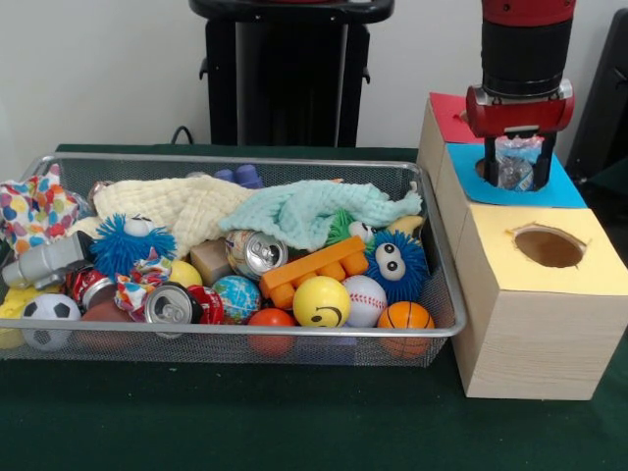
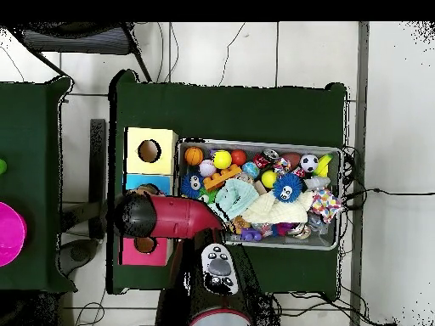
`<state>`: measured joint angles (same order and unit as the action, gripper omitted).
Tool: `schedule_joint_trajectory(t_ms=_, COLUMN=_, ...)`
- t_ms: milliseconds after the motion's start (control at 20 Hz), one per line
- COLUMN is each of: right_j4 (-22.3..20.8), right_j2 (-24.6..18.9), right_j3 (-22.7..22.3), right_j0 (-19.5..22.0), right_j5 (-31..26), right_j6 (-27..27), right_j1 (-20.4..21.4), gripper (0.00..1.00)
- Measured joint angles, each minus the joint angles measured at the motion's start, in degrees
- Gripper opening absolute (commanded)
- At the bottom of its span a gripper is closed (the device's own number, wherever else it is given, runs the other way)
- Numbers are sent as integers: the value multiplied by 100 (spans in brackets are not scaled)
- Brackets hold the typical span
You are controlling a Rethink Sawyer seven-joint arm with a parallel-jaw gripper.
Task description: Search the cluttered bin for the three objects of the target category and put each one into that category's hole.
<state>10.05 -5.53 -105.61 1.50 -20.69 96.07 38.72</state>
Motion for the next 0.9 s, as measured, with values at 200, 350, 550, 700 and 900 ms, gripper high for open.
schedule_joint_trajectory(t_ms=200, right_j4=-1, right_j2=14, right_j3=20, right_j0=-18, right_j5=-122, right_j6=0, right_j1=39, gripper=100)
schedule_joint_trajectory(t_ms=350, right_j4=-1, right_j2=46, right_j3=20, right_j0=-43, right_j5=-207, right_j6=0, right_j1=93, gripper=100)
schedule_joint_trajectory(t_ms=550, right_j4=-1, right_j2=62, right_j3=21, right_j0=-134, right_j5=-390, right_j6=0, right_j1=272, gripper=100)
schedule_joint_trajectory(t_ms=700, right_j4=-1, right_j2=64, right_j3=22, right_j0=-208, right_j5=-473, right_j6=0, right_j1=397, gripper=100)
schedule_joint_trajectory(t_ms=900, right_j4=-1, right_j2=65, right_j3=25, right_j0=-253, right_j5=-486, right_j6=0, right_j1=463, gripper=100)
